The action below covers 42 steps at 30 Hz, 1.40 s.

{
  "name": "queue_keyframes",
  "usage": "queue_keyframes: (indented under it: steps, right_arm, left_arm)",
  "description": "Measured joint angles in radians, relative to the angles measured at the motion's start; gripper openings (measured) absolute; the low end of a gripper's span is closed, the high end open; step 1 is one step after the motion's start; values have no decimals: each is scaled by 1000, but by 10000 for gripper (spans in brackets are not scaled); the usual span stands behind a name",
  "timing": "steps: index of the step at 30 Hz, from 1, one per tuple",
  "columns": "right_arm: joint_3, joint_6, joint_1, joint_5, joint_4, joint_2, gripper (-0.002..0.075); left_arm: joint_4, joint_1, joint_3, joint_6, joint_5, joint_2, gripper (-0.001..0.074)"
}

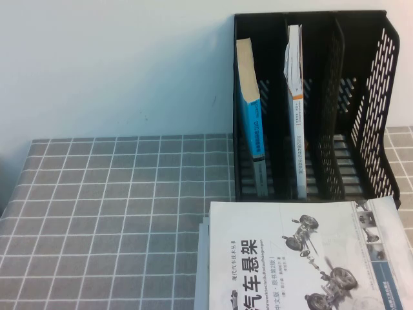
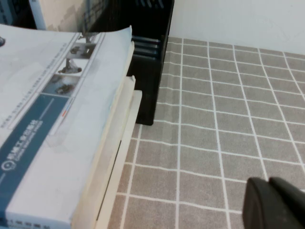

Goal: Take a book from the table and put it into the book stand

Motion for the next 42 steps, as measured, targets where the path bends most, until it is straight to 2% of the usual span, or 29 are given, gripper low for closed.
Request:
queue_keyframes:
  steps: [24, 28, 33, 38, 42]
  right_arm:
    - [0, 0, 0, 0, -16, 0, -3]
    - [0, 0, 0, -10, -27, 0, -3]
    - [7, -9, 0, -141, -35, 0, -3]
    - [7, -9, 0, -424, -37, 0, -3]
    - [7, -1, 0, -577, -37, 0, -3]
  left_arm:
    - [6, 0, 0, 0, 0, 0, -3]
    - [8, 0, 2, 0, -45, 0, -3]
    - [28, 0, 4, 4, -230, 0, -3]
    - [48, 0, 4, -5, -574, 0, -3]
    - [48, 0, 4, -7, -791, -2, -3]
